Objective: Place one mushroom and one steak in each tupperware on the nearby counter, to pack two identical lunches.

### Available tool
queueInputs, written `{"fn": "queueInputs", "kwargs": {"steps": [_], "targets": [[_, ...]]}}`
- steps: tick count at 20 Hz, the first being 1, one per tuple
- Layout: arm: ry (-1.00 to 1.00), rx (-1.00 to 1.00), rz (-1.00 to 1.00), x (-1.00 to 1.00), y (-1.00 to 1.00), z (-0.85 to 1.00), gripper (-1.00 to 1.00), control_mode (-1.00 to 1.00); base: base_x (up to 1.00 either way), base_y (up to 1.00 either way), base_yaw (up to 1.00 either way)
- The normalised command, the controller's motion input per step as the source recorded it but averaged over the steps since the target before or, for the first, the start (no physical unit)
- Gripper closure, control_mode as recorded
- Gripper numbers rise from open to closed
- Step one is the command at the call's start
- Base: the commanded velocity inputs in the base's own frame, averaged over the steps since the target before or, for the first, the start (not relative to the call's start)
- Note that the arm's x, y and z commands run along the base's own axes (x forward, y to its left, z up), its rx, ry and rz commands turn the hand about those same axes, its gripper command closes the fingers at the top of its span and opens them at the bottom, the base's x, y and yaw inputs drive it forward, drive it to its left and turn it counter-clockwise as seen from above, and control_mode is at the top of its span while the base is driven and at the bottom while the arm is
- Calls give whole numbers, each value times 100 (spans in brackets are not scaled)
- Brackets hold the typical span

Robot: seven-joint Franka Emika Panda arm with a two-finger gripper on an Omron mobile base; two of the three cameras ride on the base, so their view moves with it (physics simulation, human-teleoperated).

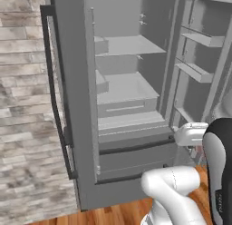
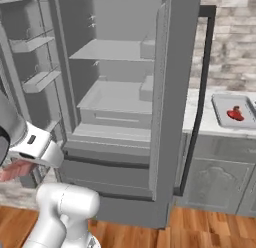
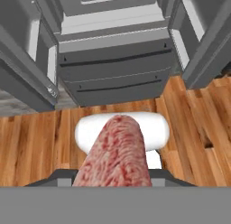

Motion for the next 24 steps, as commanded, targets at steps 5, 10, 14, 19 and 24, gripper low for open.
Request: {"fn": "queueInputs", "kwargs": {"steps": [5,10,14,19,24], "targets": [[0,0,0,0,0,0,100,100,-100,-73,-4],[0,0,0,0,0,0,100,100,-70,-98,-12],[0,0,0,0,0,0,100,100,-14,-100,-12],[0,0,0,0,0,0,100,100,2,-100,-9],[0,0,0,0,0,0,100,100,30,-100,-6]]}}
